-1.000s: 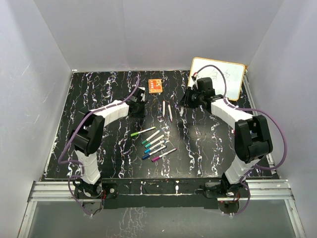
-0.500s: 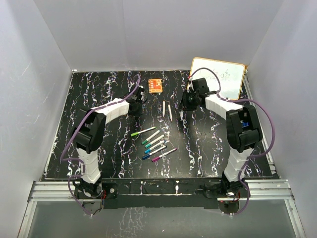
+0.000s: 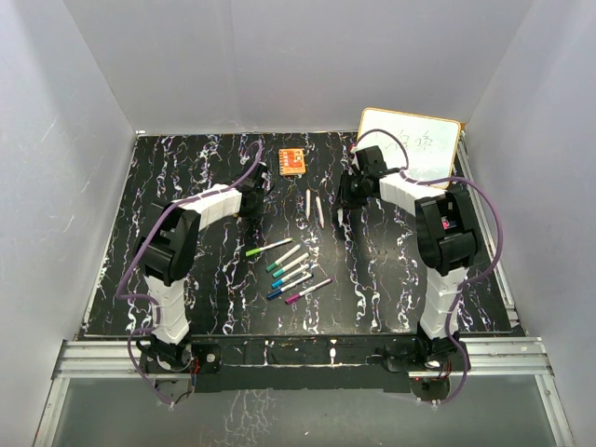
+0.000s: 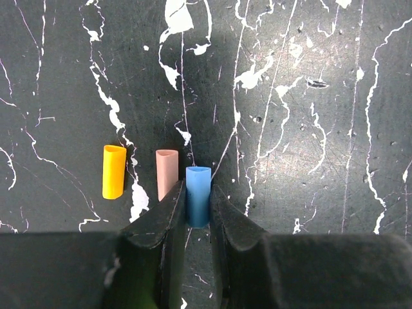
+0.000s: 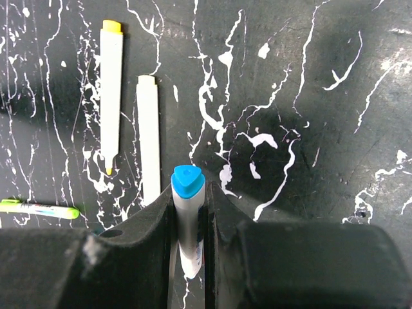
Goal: Open the pen caps
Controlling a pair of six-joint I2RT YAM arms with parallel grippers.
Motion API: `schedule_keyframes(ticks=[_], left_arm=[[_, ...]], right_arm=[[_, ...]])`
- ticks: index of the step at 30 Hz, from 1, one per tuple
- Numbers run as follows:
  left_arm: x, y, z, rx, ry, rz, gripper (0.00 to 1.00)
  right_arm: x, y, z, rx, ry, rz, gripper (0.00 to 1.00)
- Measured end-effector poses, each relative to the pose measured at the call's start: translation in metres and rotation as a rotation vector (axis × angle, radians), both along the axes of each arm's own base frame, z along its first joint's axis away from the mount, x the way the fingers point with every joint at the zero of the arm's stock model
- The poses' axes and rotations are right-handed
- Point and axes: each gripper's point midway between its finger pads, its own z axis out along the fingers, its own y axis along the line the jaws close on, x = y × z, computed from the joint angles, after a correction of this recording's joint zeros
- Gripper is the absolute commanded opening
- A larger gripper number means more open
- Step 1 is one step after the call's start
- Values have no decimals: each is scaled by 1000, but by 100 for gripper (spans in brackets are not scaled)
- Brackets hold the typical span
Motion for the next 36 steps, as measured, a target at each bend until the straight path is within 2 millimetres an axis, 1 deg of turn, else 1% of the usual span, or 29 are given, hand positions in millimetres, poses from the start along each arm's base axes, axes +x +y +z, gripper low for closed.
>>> schedule_keyframes(ticks=[6,13,17,18,19,24,28,31,33,34,36], left_arm=[[1,0,0,0,-4,-3,10],[1,0,0,1,-3,-3,17],[1,0,0,-1,-3,-2,23],[1,0,0,-2,-3,-1,27],[1,0,0,-2,-3,-1,29],[0,-1,0,-8,-1,1,32],[0,-2,0,-11,1,0,32],[-1,-2,1,-14,3,2,33],[-2,-2,6,-22,1,3,33],[-4,-3,11,-31,-4,0,33],[-6,-5,28,-60,-30,-5,34]], right_arm=[[0,-1,-12,-11,25,-2,0],[2,-1,-19,-16,37,-4,0],[4,1,-19,-11,34,-2,0],[5,1,-19,-11,34,-2,0],[5,1,-19,-11,33,-2,1],[5,2,-19,-7,34,1,10],[4,2,-19,-4,35,2,21],[4,3,-18,4,37,2,26],[4,5,-17,14,37,5,31],[4,6,-17,21,37,6,31],[5,8,-15,33,36,8,31]])
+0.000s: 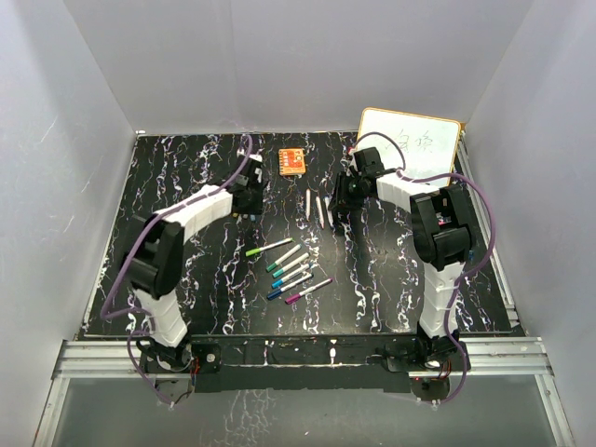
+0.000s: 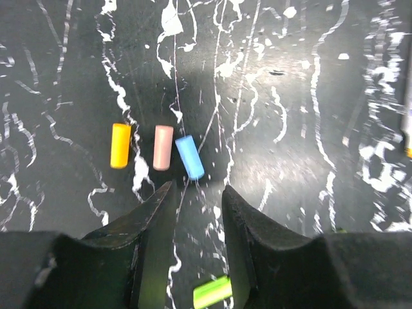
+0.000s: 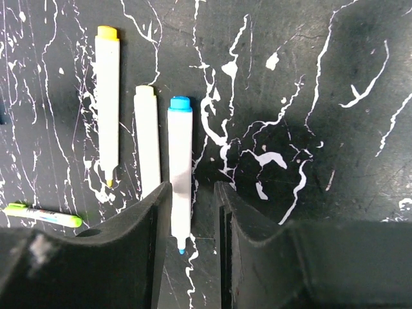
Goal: Open the pen caps
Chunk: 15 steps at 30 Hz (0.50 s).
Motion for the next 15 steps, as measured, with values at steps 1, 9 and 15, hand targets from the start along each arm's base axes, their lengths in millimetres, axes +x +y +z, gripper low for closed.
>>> schedule_keyframes(ticks=[1,9,15], left_arm=[[-3,-1,10,-17,-17,-4,34],[-31,-11,105,-226,-242,-93,38],[-65,-20,79,-296,-193,-172,40]], right_arm=[[0,1,1,6,1,-2,31],[0,7,1,52,-1,-17,36],[-12,3,20,71,-58,-32,53]])
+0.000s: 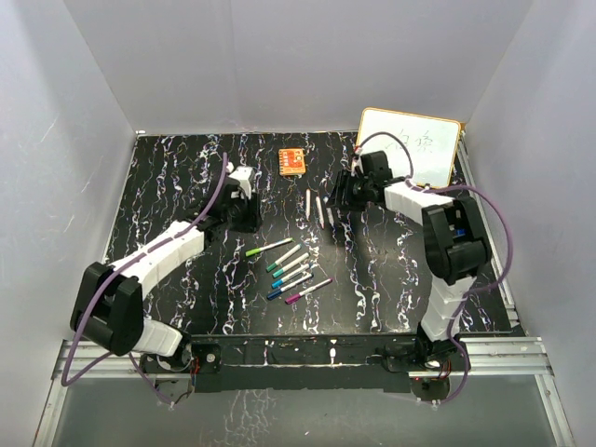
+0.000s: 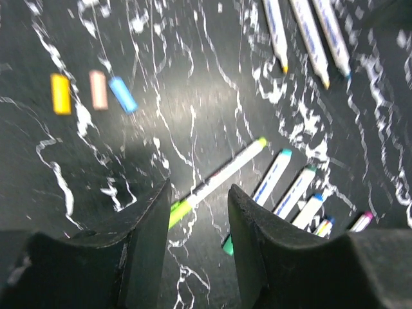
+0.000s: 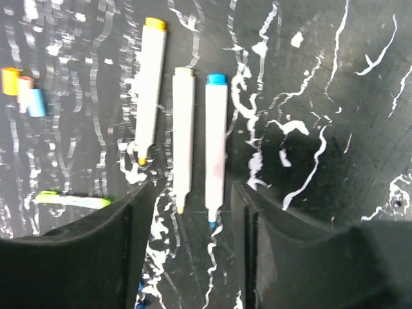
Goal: Open the pen caps
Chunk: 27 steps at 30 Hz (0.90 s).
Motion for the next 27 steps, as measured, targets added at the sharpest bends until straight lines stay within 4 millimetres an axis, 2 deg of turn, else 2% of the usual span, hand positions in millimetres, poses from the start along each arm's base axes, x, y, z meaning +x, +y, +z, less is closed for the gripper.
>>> schedule_keyframes(ticks=[4,6,8,10,15,21,27], left_arm=[[-20,0,-31,12,81,-35,42],[-25,0,-38,17,100,-43,42],[-27,0,-42,22,109,-44,42],[-27,1,-47,32,120,-40,43],[-26,5,-54,60,129,-23,43],[-27,7,-64,102,140,-12,44],[-39,2,-87,178,185,-41,44]], right_arm=[[-1,-2,45,25,-131,-10,63],[-1,-3,72,46,-214,-11,76],[-1,-3,96,69,-288,-13,95],[-5,-3,111,88,-351,-8,98],[-19,-3,113,117,-390,11,98],[-19,1,116,138,-406,25,98],[-19,1,116,141,-410,27,98]])
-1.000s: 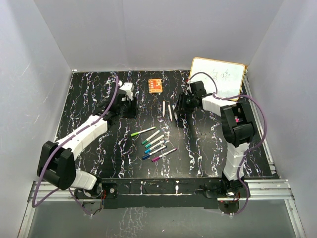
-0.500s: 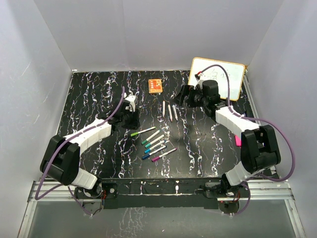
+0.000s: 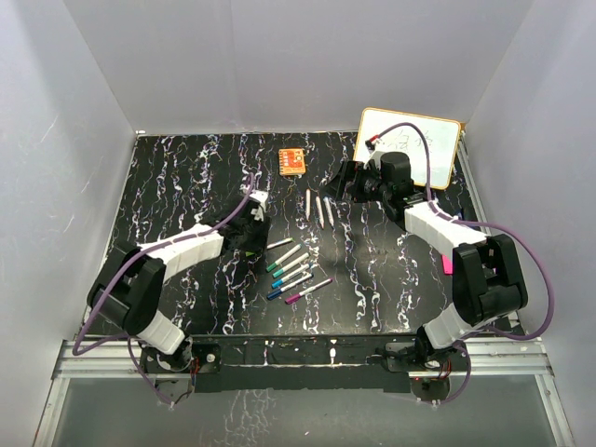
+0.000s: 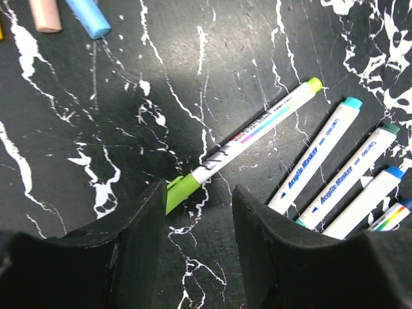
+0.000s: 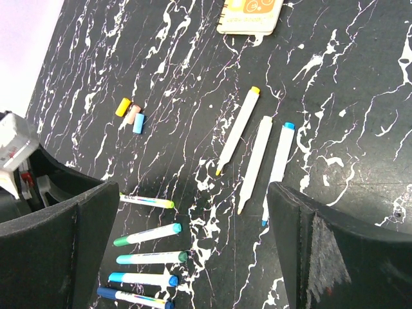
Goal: Open the pen caps
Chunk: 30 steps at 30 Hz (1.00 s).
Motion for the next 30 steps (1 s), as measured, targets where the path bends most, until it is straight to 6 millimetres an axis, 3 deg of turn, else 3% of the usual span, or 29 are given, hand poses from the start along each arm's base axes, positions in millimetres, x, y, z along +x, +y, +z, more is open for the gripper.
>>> schedule_keyframes(ticks=[6,16,30], left_arm=[[-5,-7,-5,24,-2,-28,44],[-6,-1,-22,87,17,-30,44],[-2,-3,-26,98,3,-26,19]], right_arm=[[-1,1,0,2,0,4,98],[-2,1,-1,4,1,11,98],[-8,0,-7,2,10,11,97]])
